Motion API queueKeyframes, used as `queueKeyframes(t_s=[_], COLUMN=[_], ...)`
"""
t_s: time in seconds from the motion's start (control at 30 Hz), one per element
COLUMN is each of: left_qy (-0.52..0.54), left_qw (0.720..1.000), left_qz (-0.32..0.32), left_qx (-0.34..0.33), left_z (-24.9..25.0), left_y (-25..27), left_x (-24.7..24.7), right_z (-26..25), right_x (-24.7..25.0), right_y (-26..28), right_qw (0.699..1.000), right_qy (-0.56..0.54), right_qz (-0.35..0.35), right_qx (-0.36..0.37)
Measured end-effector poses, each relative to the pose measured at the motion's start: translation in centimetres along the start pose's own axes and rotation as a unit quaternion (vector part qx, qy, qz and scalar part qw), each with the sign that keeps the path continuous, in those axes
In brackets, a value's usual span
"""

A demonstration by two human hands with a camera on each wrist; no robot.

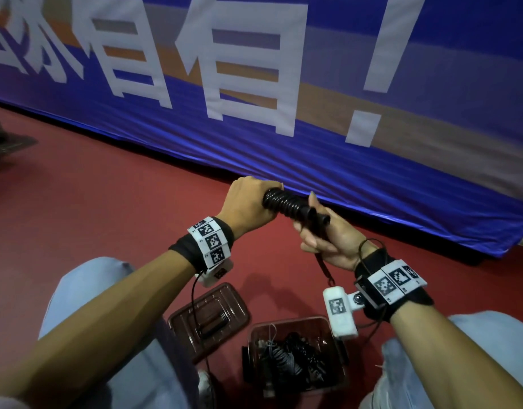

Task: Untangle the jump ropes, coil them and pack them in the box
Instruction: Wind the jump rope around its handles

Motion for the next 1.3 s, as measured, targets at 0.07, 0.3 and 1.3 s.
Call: queueKeyframes(t_s=[0.07, 0.3, 1.3], left_qy=[-0.007, -0.196, -0.193], left_qw=[0.997, 0.948, 0.915], left_qz=[-0.024, -0.159, -0.212], left_qx=[0.068, 0.192, -0.285], left_z=[0.0, -1.5, 2.2], left_y=[-0.1, 0.8, 1.8], left_x=[-0.2, -3.2, -3.5], right_z=[-0.3, 4.2, 2.3], right_x=[0.5, 3.7, 1.4], right_y=[-0.3, -2.4, 1.8], right_qw=[0.998, 0.949, 0.883], right_qy=[-0.044, -0.110, 0.442], right_qz=[0.036, 0.288, -0.079], right_qx=[0.021, -0.063, -0.137])
Point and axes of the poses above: each hand's wrist, its own y-axis away from the middle knuckle, its own x-axis out of the back of the hand, z = x × y, the point moved 7 cm from there along -y, towards the middle knuckle
